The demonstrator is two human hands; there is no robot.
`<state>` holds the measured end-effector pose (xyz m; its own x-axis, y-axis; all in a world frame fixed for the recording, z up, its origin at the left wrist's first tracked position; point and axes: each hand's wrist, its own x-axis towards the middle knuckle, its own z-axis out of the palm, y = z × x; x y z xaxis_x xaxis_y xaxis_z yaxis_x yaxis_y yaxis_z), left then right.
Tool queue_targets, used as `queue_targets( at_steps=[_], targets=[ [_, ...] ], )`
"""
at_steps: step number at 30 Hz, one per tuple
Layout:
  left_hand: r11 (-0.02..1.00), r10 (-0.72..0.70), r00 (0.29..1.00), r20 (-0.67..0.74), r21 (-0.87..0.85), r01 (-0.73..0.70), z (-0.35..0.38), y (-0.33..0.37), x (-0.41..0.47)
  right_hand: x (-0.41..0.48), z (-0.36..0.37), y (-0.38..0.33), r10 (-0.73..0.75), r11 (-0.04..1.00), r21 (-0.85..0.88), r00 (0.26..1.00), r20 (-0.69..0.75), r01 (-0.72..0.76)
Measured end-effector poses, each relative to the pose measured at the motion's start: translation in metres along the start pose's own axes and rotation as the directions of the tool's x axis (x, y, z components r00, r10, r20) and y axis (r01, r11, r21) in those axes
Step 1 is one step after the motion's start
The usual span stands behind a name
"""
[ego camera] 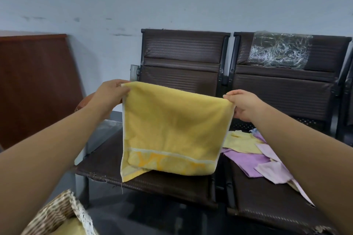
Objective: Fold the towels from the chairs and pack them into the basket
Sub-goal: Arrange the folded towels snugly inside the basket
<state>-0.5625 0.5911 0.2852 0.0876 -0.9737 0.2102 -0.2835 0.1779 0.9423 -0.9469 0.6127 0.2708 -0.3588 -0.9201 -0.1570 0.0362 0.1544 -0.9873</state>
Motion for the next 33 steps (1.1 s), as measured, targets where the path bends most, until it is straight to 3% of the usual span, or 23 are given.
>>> queue_targets(
  at_steps=[2, 5, 7, 9, 10, 14, 18, 21, 26, 33],
  targets=[
    [0.999, -0.025, 0.999, -0.02, -0.049, 0.024, 0.003, -0.006, 0.008, 0.013, 0.006, 0.001, 0.051, 0.987, 0.153, 0.998, 0.044, -0.057],
    [0.985, -0.017, 0.998, -0.069, 0.168, 0.028, 0.006, -0.017, 0.028, 0.029, 0.015, -0.001, 0.032, 0.981, 0.181, 0.982, 0.188, -0.066],
    [0.914, 0.026, 0.997, -0.072, 0.406, 0.005, 0.005, -0.021, 0.047, 0.044, 0.023, -0.004, -0.088, 0.984, -0.144, 0.986, 0.142, 0.108],
    [0.82, 0.097, 0.994, -0.041, 0.57, -0.057, 0.005, -0.019, 0.065, 0.058, 0.034, -0.014, -0.253, 0.833, -0.497, 0.966, 0.049, 0.243],
    [0.8, 0.135, 0.99, -0.041, 0.595, -0.084, 0.006, -0.016, 0.072, 0.063, 0.039, -0.021, -0.321, 0.781, -0.563, 0.947, 0.008, 0.27],
    [0.903, 0.261, 0.947, -0.185, 0.395, -0.171, 0.004, 0.008, 0.096, 0.08, 0.056, -0.067, -0.529, 0.763, -0.499, 0.84, -0.118, 0.411],
    [0.942, 0.293, 0.919, -0.263, 0.242, -0.231, -0.008, 0.023, 0.106, 0.08, 0.057, -0.092, -0.616, 0.744, -0.439, 0.772, -0.158, 0.503],
    [0.954, 0.252, 0.942, -0.223, 0.22, -0.203, -0.01, 0.016, 0.095, 0.076, 0.052, -0.074, -0.599, 0.756, -0.443, 0.783, -0.169, 0.483],
    [0.887, 0.174, 0.981, -0.087, 0.446, -0.118, -0.003, -0.021, 0.053, 0.052, 0.037, 0.0, -0.519, 0.765, -0.516, 0.843, -0.139, 0.386],
    [0.712, -0.065, 0.983, 0.172, 0.698, -0.075, 0.005, -0.12, -0.027, 0.01, 0.008, 0.136, -0.294, 0.635, -0.715, 0.947, 0.128, 0.294]
  ],
)
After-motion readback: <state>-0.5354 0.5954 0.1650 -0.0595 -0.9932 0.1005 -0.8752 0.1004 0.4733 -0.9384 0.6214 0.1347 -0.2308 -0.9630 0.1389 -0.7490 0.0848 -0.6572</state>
